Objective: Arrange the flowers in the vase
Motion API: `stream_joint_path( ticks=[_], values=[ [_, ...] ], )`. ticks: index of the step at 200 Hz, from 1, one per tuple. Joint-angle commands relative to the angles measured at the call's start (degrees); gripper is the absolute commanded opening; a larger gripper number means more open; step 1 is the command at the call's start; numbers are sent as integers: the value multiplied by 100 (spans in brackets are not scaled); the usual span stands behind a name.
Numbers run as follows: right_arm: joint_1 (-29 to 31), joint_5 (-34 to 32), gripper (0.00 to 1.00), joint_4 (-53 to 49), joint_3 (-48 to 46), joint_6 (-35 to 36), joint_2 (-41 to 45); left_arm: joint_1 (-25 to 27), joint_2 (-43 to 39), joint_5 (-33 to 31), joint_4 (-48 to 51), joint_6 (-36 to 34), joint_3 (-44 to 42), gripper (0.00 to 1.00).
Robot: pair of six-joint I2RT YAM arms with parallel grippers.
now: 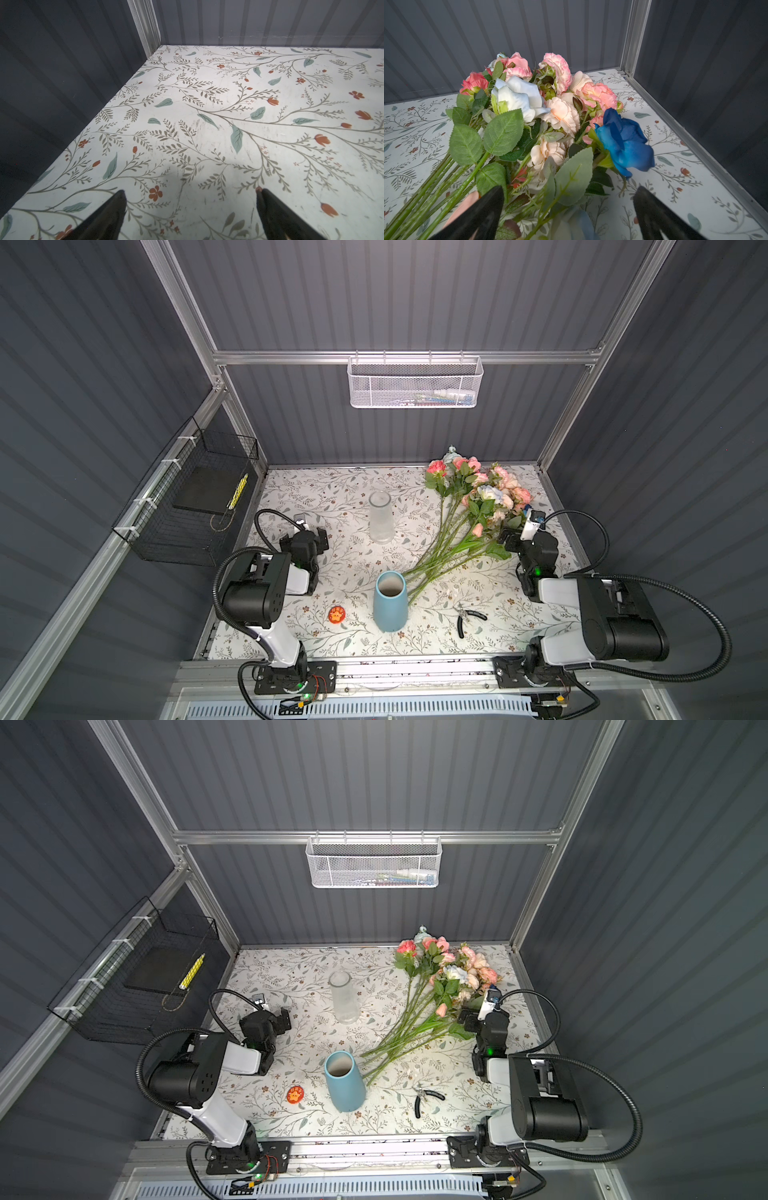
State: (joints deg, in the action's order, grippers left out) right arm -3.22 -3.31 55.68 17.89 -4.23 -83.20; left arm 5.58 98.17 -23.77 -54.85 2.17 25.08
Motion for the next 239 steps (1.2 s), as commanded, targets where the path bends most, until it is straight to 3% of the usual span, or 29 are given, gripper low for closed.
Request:
stream_joint_path(
  ticks=[1,65,75,82,99,129,158,173,198,210,221,234,239],
  values=[
    [32,10,99,37,48,54,-21,22,18,-32,-26,47,41,100],
    [-36,142,99,25,50,18,-13,22,4,-41,-45,46,27,100],
    [-38,-99,99,43,30,-80,58,36,-101,-298,-16,141,16,100],
    [-38,-260,99,-178,42,-137,271,30,-213,-252,150,179,-35,100],
    [-35,-264,99,-857,268,-130,604,39,-126,-225,-479,54,-229,100],
    [-31,-142,99,-1864,663,-93,980,45,-149,-204,-344,82,-192,100],
    [-27,-265,99,-2517,854,-492,1419,44,-242,-65,-200,-4,-138,100],
    [-29,-675,99,-2827,946,-975,1625,93,-663,-329,681,75,105,100],
    [3,-1261,99,-4408,1716,-1278,1698,92,-1282,-1036,2725,482,1124,100],
    [24,-2247,99,-5001,2054,-1866,1545,92,-1422,-1328,3291,838,1528,100],
    [7,-3169,99,-5996,2447,-3210,1375,92,-1466,-1734,3770,1509,1895,100],
    [-67,-3373,99,-7632,2937,-4962,1236,83,-1538,-2064,4743,2710,2405,100],
    [-173,-3032,99,-7885,3010,-5082,1211,83,-1574,-2178,5251,3286,2614,100]
  ],
)
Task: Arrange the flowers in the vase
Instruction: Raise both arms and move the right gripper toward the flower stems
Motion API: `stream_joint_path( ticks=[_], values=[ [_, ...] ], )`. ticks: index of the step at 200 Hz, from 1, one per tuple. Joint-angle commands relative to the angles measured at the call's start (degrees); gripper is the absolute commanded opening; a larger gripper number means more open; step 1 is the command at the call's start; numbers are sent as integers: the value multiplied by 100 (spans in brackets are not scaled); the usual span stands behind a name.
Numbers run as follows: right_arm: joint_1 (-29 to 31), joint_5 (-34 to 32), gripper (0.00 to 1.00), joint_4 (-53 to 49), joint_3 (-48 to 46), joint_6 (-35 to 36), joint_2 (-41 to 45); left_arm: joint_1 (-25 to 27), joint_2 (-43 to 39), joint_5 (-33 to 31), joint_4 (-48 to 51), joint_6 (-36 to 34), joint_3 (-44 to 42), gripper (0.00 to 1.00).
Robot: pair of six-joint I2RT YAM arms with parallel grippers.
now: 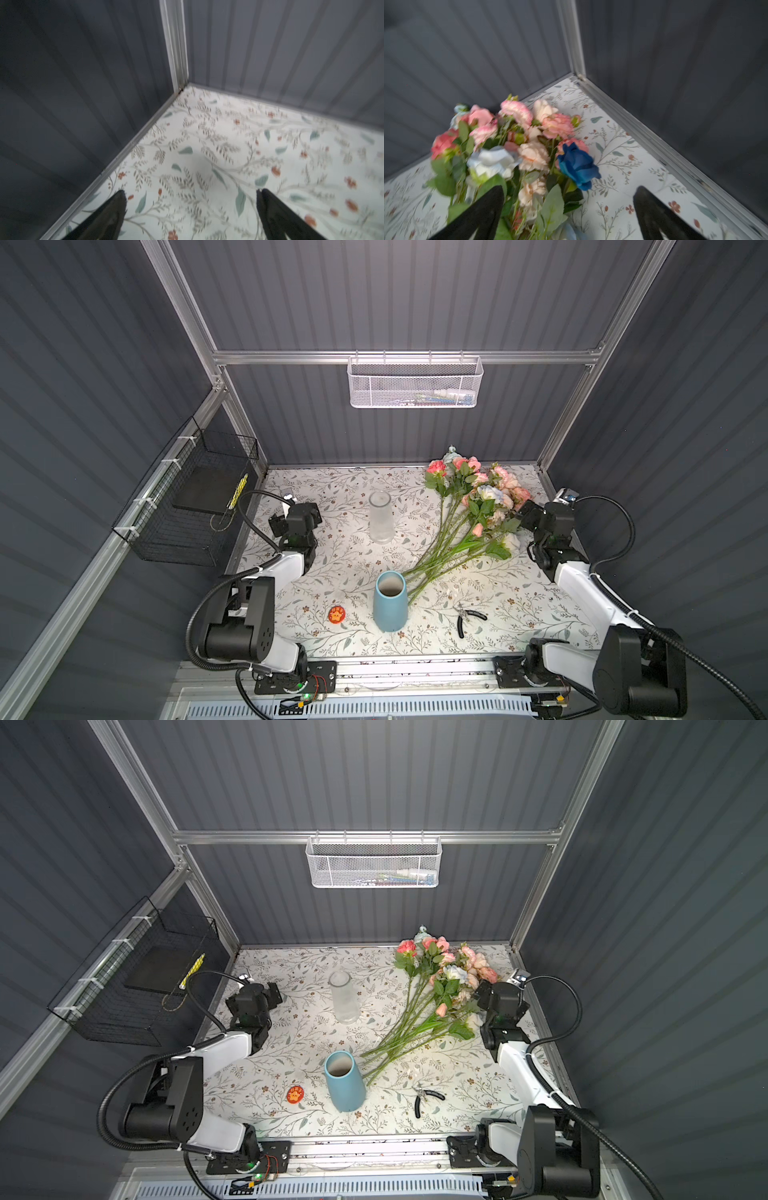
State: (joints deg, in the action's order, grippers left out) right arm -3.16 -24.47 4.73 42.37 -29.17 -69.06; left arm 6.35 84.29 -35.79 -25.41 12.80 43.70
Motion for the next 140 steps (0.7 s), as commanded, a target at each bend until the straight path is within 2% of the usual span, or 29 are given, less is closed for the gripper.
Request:
stream_joint_path(
  ticks=[1,11,17,23,35,54,66,77,100,117,140],
  values=[
    [-195,-777,99,-2788,566,-2551,-204,7,-199,-988,2446,2388,783,100],
    [-480,608,99,-2129,424,-1895,-227,-2,-297,-1100,3774,3925,1161,100],
    [-560,1060,99,-1870,331,-1878,-236,-25,-347,-1039,4436,4539,1315,100],
    [-600,1207,99,-1789,279,-2010,-240,-75,-429,-695,4315,4337,1295,100],
    [-630,1590,99,-1492,88,-2217,-199,-99,-611,166,3467,3708,1028,100],
    [-619,2641,99,-873,-119,-1848,-84,-100,-915,1095,3168,3830,824,100],
    [-577,3064,99,-973,-29,-1707,-60,-99,-1079,1897,2946,3506,776,100],
    [-505,3288,99,-1105,13,-1640,-41,-84,-1162,2598,2976,3200,853,100],
    [-98,3501,99,-1186,-96,-1610,63,77,-1335,3344,3308,3058,962,100],
    [320,3424,99,-1290,-75,-1555,10,261,-1587,3579,3426,3070,827,100],
    [1080,2983,99,-1807,269,-1604,-333,446,-1879,3852,3597,3096,604,100]
  ],
)
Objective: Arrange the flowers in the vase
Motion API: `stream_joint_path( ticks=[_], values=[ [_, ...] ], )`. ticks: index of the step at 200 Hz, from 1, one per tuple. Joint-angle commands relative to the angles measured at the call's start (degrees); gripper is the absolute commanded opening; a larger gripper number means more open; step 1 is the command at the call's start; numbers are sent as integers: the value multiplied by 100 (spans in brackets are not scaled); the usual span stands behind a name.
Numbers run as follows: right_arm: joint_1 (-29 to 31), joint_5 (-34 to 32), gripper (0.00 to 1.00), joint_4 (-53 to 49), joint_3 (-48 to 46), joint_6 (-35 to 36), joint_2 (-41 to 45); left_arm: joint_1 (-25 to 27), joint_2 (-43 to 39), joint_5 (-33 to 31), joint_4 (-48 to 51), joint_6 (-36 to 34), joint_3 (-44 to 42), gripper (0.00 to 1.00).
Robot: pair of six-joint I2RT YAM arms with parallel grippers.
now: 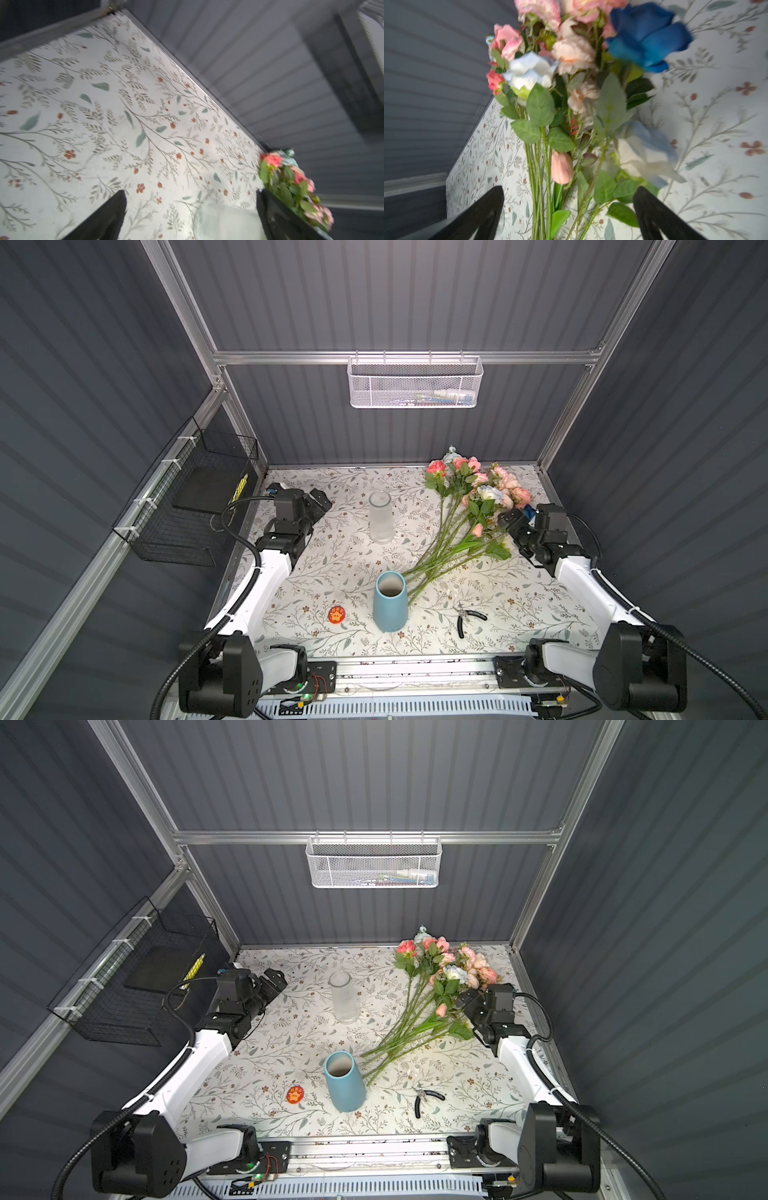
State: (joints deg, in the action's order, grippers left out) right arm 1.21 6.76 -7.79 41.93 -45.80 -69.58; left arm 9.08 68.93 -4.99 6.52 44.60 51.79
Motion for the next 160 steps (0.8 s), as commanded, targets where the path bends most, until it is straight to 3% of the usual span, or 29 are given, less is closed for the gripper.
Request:
stream_joint_path(
  ticks=[1,81,160],
  values=[
    [674,-162,99,-573,327,43,-295,177,-352,781,407,-84,-213,100],
    [2548,-1392,99,-1828,913,-2395,-1397,282,-682,1012,769,5,-749,100],
    [3547,-1897,99,-1964,1748,-2848,-2468,280,-512,1447,516,-17,-950,100]
  ],
)
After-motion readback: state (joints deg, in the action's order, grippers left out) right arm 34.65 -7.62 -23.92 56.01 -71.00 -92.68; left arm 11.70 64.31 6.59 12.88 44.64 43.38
